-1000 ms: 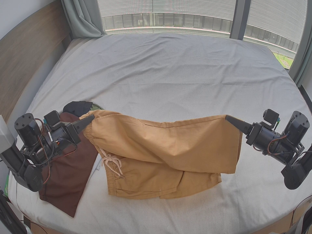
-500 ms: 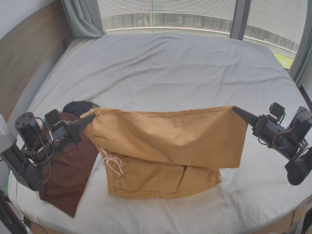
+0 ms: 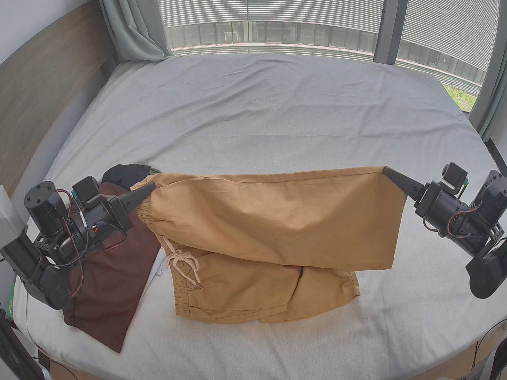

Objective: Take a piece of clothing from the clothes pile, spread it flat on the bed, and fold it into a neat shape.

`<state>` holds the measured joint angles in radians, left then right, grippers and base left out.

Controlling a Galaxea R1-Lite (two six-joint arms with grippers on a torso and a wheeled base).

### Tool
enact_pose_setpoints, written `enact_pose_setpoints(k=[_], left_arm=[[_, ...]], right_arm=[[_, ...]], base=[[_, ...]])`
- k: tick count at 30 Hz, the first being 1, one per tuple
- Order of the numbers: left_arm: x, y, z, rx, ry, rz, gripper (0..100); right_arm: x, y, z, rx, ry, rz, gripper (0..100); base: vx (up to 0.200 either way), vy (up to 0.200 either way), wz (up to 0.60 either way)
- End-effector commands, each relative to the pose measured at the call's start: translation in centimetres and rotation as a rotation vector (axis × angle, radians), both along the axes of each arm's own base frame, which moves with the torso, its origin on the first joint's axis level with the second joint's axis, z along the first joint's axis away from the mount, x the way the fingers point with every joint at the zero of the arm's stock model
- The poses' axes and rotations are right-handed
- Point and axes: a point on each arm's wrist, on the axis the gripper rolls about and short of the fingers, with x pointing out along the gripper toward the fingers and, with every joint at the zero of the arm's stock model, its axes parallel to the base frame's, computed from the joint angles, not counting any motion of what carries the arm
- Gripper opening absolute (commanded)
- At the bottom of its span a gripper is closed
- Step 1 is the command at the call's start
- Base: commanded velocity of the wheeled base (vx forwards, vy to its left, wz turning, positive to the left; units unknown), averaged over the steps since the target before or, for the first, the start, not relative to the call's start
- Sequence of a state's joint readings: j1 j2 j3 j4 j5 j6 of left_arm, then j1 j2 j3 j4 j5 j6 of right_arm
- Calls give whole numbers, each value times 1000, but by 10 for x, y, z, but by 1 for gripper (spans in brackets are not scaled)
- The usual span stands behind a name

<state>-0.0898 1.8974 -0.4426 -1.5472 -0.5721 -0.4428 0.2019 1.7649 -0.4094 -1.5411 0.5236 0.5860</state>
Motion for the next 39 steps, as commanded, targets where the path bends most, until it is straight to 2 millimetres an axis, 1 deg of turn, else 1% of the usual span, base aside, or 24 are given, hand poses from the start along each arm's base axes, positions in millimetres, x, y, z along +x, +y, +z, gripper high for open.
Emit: enact_pose_setpoints(k=[1,21,39], left_arm=[[0,0,0,-1,-2,1,0],[4,1,4,2,-26,10,0],[7,5,3,1,-25,27,0]], right_arm=[[1,-4,3,2,-11,-14,0],[4,-12,6,5,-25,-43,0],[7,-19,6,2,-28,-69,0]], base=[[0,0,0],[0,0,0],[0,0,0]])
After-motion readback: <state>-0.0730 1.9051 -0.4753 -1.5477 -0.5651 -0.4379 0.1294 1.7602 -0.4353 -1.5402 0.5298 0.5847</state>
